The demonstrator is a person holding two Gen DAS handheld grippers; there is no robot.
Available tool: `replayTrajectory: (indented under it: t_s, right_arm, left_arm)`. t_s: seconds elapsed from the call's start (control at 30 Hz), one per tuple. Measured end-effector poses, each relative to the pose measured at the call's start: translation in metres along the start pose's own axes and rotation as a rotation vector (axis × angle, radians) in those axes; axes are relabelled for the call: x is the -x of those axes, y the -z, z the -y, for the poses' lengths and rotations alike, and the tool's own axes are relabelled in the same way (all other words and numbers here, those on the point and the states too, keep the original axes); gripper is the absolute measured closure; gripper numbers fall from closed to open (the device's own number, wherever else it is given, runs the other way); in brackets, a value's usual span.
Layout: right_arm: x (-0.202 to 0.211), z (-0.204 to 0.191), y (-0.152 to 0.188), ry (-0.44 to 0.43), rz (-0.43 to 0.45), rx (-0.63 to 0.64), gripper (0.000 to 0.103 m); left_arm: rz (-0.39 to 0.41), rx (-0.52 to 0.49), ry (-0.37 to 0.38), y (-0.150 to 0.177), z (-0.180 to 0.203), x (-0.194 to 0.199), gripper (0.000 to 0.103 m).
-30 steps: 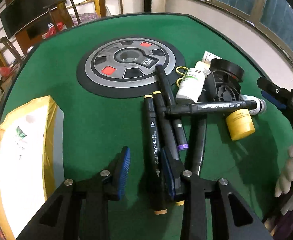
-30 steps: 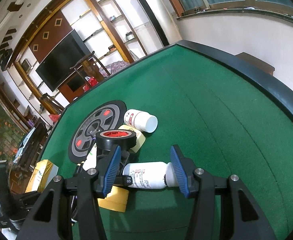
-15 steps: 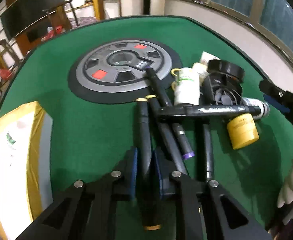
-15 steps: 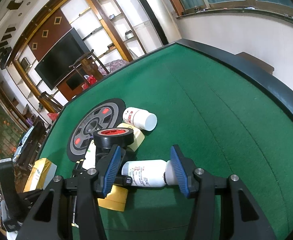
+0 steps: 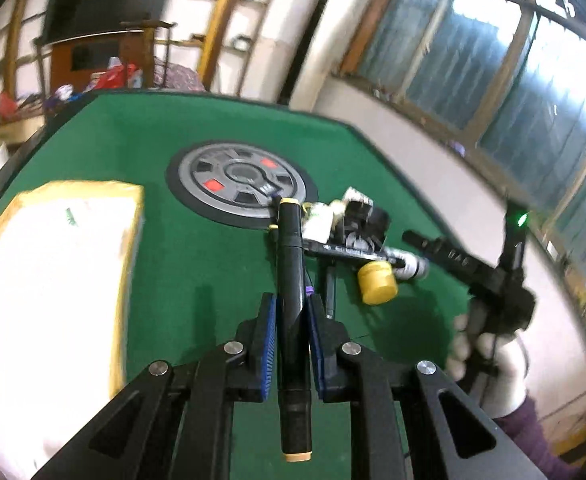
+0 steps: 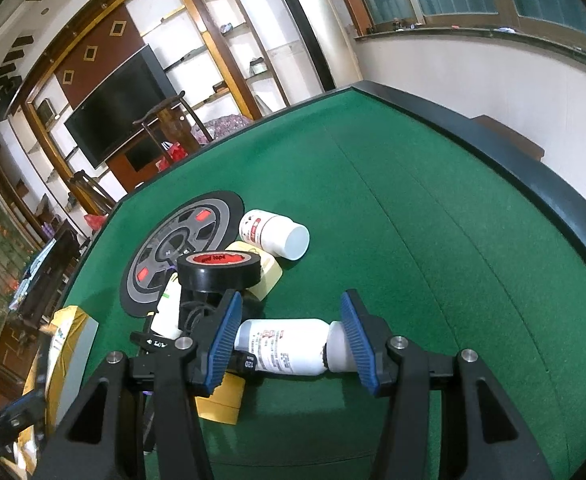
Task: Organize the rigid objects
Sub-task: 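Carry the marker to the tray while the right gripper grasps the yellow jar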
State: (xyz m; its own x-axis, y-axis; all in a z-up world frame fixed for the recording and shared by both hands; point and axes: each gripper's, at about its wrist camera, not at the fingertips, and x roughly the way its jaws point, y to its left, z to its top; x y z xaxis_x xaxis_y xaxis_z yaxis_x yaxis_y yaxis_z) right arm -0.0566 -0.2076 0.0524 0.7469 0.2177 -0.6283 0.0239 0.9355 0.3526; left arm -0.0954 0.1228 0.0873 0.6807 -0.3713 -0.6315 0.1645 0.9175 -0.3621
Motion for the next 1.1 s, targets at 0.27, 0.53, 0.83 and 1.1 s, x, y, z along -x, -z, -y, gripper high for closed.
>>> replayTrajectory:
  t_s: [0.27, 0.53, 0.83, 1.1]
  right_arm:
    - [0.015, 0.002, 0.010, -0.010, 0.000, -0.021, 0.052]
    - [0.021, -0.034, 0.035, -0.097, -0.132, 0.031, 0.052]
    - [-0.012, -0.060, 0.038, -0.003, -0.186, 0.101, 0.053]
    - [-0.011, -0.061, 0.040, -0.004, -0.213, 0.129, 0.064]
  left_arm:
    - [0.070, 0.025, -0.105, 0.021, -0.024, 0.018, 0.088]
    - [0.078, 0.057, -0.017, 0.033, -0.031, 0.030, 0.088]
    - [0.093, 0.104, 0.004, 0.041, -0.052, 0.046, 0.088]
    - [0.086, 0.152, 0.007, 0.036, -0.082, 0.059, 0.088]
